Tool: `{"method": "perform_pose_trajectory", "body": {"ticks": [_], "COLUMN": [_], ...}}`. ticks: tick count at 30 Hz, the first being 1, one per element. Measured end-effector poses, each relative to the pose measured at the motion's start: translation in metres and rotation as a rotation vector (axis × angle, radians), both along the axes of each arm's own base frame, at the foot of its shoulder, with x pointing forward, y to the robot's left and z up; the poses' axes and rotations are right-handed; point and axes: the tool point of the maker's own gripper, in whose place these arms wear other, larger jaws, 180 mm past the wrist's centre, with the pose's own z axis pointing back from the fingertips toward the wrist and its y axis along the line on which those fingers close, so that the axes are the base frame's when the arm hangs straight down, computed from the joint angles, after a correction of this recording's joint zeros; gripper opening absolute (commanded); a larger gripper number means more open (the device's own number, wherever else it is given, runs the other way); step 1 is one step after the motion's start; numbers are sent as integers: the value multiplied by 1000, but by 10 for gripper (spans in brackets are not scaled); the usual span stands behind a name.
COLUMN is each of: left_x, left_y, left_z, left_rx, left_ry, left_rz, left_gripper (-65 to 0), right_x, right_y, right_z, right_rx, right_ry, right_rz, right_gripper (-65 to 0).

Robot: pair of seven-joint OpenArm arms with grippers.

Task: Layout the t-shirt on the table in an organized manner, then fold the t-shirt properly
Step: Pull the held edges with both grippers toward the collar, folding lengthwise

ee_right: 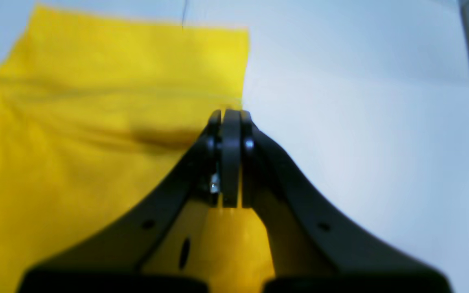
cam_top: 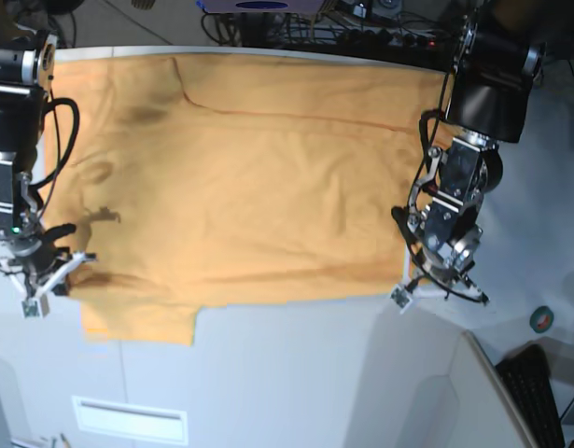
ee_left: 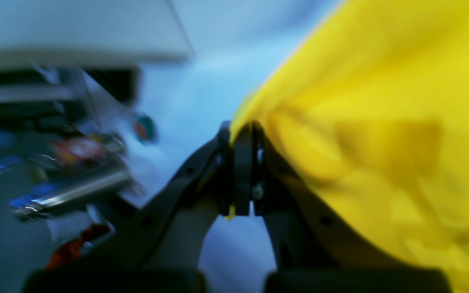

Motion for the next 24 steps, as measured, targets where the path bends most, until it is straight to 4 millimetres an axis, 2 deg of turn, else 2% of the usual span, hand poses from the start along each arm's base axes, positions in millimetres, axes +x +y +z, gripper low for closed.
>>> {"method": "perform_pose_trajectory", "body": {"ticks": [2,3,7,9,11,14,17,20,22,24], "left_x": [-22,-29,-29,-39,-51,-56,-63,-78,-82,-86], "left_y": [-5,-9,-23,-22,-21,-30,-36,-25,-13,-11], "left_z": [-15,-15,5,10,13,25,30,28,35,41], "left_rx": [-14,-17,-39,-22,-9,-24,-37,-55,-40,-34], "left_ry": [44,47,-25,-15,0,-34,-49,-39,-56,-71], "left_rz": [-6,-14,-48,-24,-6,-22,-38,9,38,42], "left_gripper": [-650,-650,-650,-650,-650,-650,-650,-650,-650,-650], "right_x": [-12,-16,-23,-28,-34,-39,-50,-69,-79,-83], "right_y": [1,1,0,1,2,6,7,8,1,-5], "right_z": [-11,-14,-19,-19,-13,-3,-3,-6,-4,0], "right_rx": [2,3,1,-4,-21,-38,-59,-67,-69,-87], "right_ry": [27,34,44,42,20,-8,35,55,53,54], "right_rz": [2,1,2,4,19,38,51,55,29,20], "right_gripper": [-650,-650,-650,-650,-650,-650,-650,-650,-650,-650]}}
